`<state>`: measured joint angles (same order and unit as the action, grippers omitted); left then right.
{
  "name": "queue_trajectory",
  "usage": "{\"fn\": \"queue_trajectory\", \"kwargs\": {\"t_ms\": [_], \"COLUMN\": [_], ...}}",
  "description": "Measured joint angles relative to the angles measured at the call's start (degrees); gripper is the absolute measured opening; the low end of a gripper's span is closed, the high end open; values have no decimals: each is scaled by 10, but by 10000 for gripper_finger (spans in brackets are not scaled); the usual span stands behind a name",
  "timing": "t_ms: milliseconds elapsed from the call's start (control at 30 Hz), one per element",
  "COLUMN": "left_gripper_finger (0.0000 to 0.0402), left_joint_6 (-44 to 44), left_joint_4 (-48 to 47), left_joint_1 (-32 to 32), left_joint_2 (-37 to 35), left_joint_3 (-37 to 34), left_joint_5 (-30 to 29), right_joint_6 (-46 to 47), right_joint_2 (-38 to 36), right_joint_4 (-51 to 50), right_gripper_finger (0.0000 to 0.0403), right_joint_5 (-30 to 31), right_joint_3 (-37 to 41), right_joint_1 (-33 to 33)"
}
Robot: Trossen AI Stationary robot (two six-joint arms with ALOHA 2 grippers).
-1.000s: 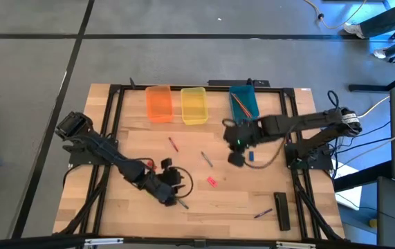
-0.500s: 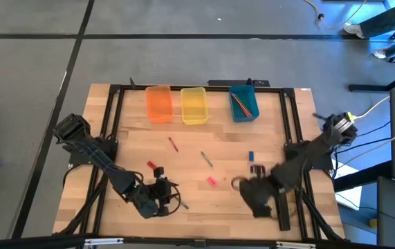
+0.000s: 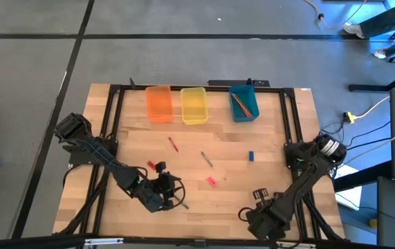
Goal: Sort crayons/erasers/pens/pencils in bins
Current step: Put the blue crayon into the yellow bin
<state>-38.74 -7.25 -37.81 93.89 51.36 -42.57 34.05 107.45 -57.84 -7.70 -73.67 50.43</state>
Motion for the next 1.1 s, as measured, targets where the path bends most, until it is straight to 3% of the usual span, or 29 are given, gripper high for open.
{"fn": "queue_trajectory", "kwargs": {"t_ms": [300, 667, 1100], "left_gripper_finger": [134, 133, 133], "left_joint_6": [-2, 0, -17], "left_joint_4": [3, 3, 9], "left_joint_1": [-12, -12, -13], "left_joint_2": [0, 0, 0], "left_joint_3": [0, 0, 0], "left_joint_5": [0, -14, -13], "right_joint_6": [0, -26, -40], "right_joint_2": [41, 62, 61], "right_joint_4": [66, 60, -34], "right_gripper_finger": [126, 126, 126], "right_joint_5": [5, 30, 66], "right_joint_3": [0, -1, -41], "right_joint_1": [12, 27, 27]}}
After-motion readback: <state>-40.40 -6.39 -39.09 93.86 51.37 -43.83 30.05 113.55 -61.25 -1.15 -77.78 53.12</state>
